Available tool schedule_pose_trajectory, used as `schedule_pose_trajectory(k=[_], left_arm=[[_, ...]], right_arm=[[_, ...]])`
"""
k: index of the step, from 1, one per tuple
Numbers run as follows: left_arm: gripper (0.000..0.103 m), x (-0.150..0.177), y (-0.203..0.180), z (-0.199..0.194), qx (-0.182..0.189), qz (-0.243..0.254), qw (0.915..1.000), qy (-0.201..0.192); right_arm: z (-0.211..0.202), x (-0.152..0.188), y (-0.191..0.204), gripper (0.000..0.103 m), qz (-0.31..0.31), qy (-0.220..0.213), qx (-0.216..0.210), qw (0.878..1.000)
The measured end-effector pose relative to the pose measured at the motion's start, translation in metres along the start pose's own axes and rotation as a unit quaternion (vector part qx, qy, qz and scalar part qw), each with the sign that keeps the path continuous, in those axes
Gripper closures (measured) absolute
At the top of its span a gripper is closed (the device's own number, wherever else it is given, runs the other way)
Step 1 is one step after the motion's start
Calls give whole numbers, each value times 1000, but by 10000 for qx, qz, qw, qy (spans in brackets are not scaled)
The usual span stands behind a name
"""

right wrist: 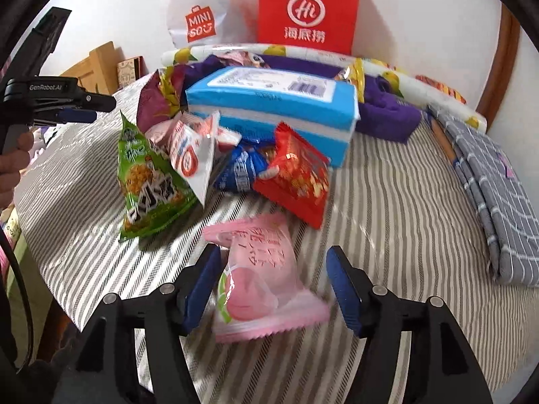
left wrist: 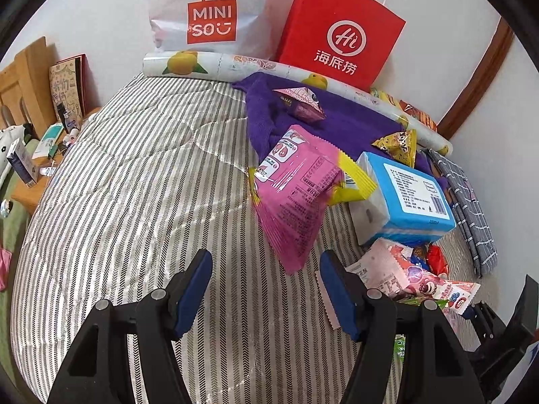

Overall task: Organize snacks
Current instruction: 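Grasp the pink peach candy packet with the right tool while the left tool grasps the pink snack bag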

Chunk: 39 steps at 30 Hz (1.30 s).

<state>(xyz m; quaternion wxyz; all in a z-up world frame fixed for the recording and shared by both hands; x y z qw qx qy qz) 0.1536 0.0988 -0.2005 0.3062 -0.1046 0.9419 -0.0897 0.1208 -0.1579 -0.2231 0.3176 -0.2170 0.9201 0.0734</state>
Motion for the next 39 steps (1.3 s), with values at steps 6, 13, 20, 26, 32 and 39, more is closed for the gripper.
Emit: schedule_pose_trajectory(k=[6,13,20,26,32,39], left_arm=[[39,-4,-9,7,121,55,9999,-11],[39,-9,-26,29,57,329,9994,114],[39,-19,-34,56,-136,410,9990,141],[39,-29,-34,67,-424,599,9973,-55],[51,-32,-32,68,-300,535,9981,-104],[53,-27,-28,48,-84,434,9989,-131]], right_arm=[[1,-3,2,60,133,-35,-237,9996],[-15,9,-19,61,299,-60,59,9995],[-16,20,-65,60,1106,-48,424,9930],[-9,14,-76,60,1241,-115,572,9906],[-5,10,-75,60,1222,-142,685,9900],[-7,10,-76,60,1386,-65,666,9881]])
Point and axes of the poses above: each gripper's, at about its wrist camera, not at the fingertips, and z roughly the way its jaws point, y to its left, x to its underside, the point moved 8 cm from there along z, roughly the way its jaws point, and after that the axes turned 2 degrees about -y, right-handed, at the moved point
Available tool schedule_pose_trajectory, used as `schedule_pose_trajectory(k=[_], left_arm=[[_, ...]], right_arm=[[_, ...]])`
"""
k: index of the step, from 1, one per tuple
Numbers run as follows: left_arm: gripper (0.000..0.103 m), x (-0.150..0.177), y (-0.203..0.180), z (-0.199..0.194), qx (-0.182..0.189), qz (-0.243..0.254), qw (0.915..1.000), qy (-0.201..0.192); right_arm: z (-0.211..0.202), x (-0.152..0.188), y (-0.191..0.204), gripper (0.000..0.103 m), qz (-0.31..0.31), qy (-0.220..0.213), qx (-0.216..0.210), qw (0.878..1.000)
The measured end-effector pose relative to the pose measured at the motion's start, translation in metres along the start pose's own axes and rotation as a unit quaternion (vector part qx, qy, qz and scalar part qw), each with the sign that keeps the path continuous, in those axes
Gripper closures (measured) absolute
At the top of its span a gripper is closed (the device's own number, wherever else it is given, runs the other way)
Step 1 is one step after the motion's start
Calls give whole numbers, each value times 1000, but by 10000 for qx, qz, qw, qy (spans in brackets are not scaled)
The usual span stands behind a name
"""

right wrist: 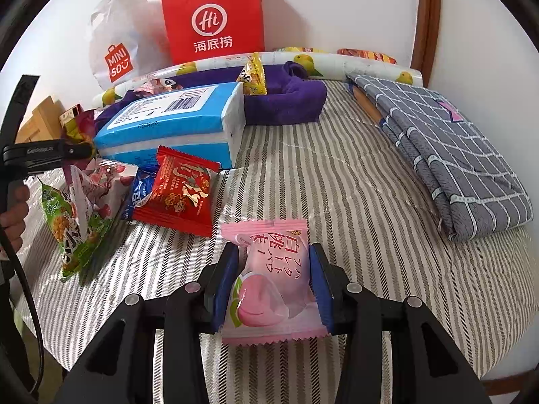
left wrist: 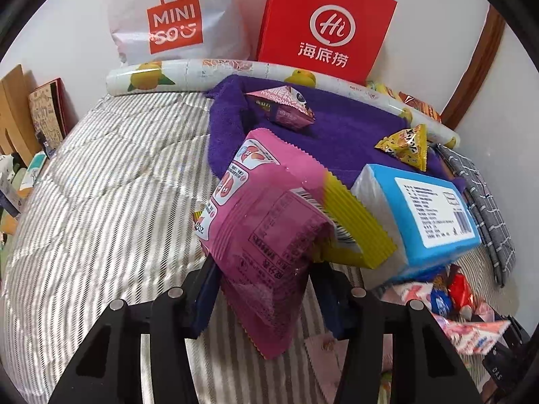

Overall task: Organize snacks
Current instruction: 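Grasp the pink peach candy packet with the right tool while the left tool grasps the pink snack bag, then carry the pink peach packet and pink snack bag in both tools over the purple towel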

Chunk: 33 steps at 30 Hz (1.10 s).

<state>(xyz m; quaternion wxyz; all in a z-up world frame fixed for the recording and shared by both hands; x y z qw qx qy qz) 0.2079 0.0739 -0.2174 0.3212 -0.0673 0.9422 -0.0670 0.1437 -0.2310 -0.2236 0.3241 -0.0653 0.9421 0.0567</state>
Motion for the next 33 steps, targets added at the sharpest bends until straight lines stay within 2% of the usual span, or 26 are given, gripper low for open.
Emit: schedule_pose_trajectory(k=[11,19,25,33], left_arm=[[53,25,-6,-55,196,45,9998,-65],[53,42,-37,-85,494,276,9984,-39],[53,45,-60,-104,652,457,9967,-131],[53,35,-86,-114,867,613,9942,-183]], right_arm=[[-29,2,8,61,212,-141,-58,9997],[-48,-8,10,61,351,-199,-30,9992],[-61,-23,17,61,384,-348,-114,9986],[-84,-56,31,61,109,-638,-139,9978]])
Point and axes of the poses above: each gripper's, at about its wrist camera, not at the fingertips, and z roughly the way its jaws point, y to its left, x to its underside, the point moved 8 cm from there along z, roughly the way its jaws point, and after that the axes turned 2 degrees about -y, right-handed, at the moved point
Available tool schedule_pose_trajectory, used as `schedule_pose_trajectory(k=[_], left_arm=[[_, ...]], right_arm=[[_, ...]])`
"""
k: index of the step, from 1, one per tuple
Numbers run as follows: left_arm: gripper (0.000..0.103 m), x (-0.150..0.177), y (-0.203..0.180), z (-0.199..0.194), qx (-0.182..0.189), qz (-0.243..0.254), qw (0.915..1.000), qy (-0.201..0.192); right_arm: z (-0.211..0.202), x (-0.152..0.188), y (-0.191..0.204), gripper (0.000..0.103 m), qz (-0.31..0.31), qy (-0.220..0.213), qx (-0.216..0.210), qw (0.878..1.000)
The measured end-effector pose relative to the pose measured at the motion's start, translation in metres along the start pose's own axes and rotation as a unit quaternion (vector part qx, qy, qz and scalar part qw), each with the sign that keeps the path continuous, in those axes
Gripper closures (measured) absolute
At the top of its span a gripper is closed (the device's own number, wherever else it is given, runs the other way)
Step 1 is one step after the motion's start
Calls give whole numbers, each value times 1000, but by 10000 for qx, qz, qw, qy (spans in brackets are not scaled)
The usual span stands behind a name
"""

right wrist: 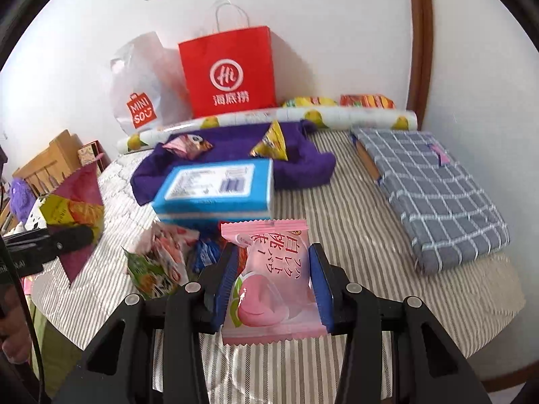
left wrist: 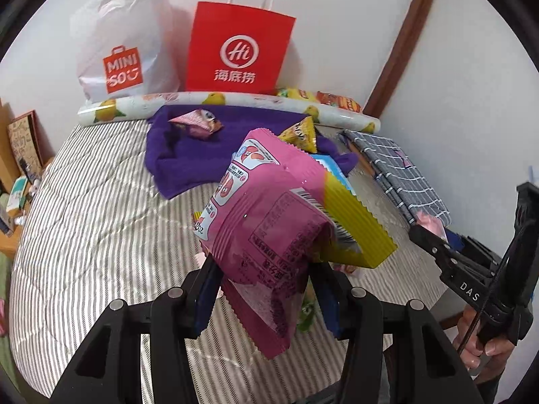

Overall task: Organize snacks
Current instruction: 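Carry the pink peach packet and pink snack bag in both tools over the purple towel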

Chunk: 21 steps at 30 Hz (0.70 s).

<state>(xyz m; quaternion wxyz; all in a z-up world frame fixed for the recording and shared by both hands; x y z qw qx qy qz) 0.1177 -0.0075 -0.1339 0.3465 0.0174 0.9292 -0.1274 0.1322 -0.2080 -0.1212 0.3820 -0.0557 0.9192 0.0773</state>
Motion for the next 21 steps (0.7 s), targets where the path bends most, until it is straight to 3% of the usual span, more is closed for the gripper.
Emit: schedule_pose_trajectory(k=[21], left_arm=[[53,-62,-14,16,238,101,9997,-38]], right_arm=[[13,-87,30,61,-411,-367,-210,9983]])
Point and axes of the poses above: each gripper's, at about its wrist camera, not at the fingertips, and z roughly the way its jaws point, y to its left, x to its underside, the point moved 8 cm from there along z, roughly the way its jaws point, and after that the axes turned 2 degrees about -y, right-handed, at the moved point
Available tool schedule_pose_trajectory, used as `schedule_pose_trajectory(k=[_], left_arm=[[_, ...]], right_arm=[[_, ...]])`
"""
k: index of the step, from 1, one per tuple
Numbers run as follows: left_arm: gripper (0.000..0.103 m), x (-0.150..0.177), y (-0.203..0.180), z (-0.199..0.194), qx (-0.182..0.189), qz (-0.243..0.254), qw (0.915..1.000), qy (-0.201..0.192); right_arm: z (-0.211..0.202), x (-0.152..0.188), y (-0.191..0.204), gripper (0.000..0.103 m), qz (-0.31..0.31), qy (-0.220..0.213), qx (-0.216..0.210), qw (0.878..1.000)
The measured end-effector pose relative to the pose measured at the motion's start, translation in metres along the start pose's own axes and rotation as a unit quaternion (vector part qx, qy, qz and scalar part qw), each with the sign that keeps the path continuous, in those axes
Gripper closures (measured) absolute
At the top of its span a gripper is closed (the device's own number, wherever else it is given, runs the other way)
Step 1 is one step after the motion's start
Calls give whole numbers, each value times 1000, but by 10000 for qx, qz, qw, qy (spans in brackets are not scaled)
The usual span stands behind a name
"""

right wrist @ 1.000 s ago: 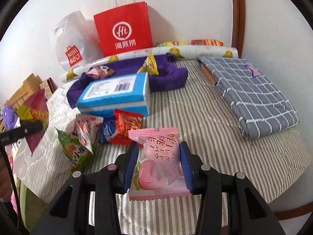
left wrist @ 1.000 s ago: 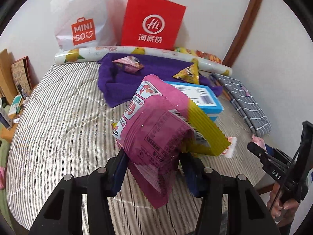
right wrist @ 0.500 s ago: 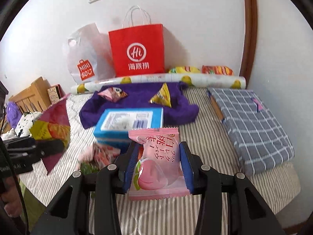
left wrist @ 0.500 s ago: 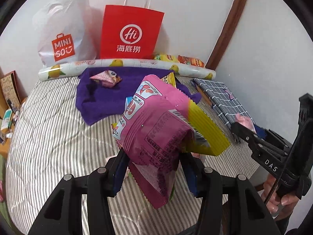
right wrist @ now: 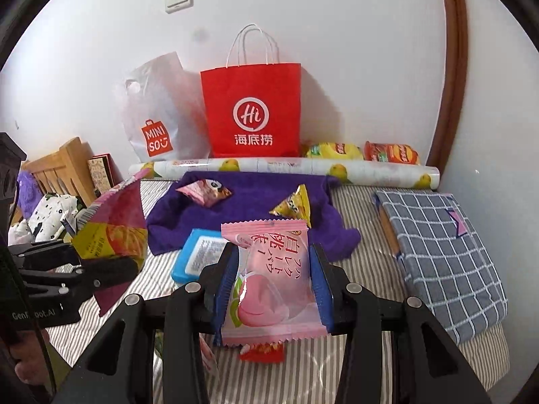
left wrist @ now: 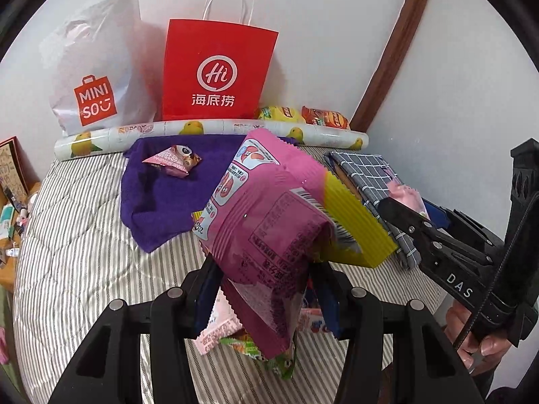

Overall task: Organize snacks
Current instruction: 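Carry the pink peach packet and pink snack bag in both tools over the purple towel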

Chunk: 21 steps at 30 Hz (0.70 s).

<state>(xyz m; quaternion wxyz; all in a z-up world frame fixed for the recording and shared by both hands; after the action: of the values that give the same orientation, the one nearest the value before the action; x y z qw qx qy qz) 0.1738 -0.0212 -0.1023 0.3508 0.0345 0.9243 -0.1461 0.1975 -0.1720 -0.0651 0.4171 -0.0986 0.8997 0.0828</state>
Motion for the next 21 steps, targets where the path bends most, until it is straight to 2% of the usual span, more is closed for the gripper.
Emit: schedule_pose_trajectory(k=[12,21], left_arm=[[53,-29,12,14,-72,-75,9999,-96],[53,-50,13,23,-73,-55,9999,-102]], right_arm=[[27,-26,5,61,112,61,-123,9998],[41,-49,6,60,61,-57,-160,9998]])
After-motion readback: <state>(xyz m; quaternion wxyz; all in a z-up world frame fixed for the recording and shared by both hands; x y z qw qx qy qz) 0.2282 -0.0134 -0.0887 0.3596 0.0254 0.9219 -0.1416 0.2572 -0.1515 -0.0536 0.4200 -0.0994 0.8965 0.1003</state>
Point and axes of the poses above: each gripper's, at about its wrist camera, not at the fingertips, and z roughly the way its jaws point, y to its left, x to its underside, the point moved 8 cm from there along z, roughly the way its jaws point, and after that the axes turned 2 degrees about -y, right-handed, at the moved point
